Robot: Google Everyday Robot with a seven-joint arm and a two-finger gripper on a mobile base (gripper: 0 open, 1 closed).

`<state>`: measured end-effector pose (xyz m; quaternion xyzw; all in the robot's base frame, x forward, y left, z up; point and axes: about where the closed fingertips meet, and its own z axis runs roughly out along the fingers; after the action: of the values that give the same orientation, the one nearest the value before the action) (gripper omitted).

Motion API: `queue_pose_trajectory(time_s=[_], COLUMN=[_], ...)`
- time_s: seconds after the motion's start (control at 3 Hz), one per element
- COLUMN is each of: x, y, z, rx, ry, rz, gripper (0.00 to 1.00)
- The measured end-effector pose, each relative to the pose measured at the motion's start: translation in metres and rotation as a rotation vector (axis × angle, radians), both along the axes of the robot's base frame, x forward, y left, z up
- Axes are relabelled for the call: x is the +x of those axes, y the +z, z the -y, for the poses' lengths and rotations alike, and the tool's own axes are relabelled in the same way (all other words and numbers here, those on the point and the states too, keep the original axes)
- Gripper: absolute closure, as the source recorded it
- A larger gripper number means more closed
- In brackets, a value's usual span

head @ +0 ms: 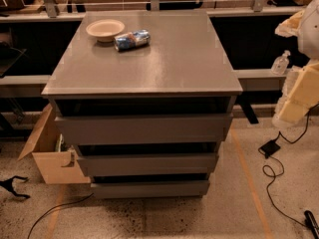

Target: Open top drawer

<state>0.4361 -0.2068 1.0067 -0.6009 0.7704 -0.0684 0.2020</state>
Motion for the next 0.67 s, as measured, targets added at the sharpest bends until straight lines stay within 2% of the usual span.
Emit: queue_pose_trajectory(time_s=[0.33,0.67], x=[0.000,-0.008], y=[0.000,-0.017], z=[0.000,-0.004], rx=[0.000,0.025], ry=[0.000,0.031], rz=[0.000,-0.002], gripper=[0.00,0.00])
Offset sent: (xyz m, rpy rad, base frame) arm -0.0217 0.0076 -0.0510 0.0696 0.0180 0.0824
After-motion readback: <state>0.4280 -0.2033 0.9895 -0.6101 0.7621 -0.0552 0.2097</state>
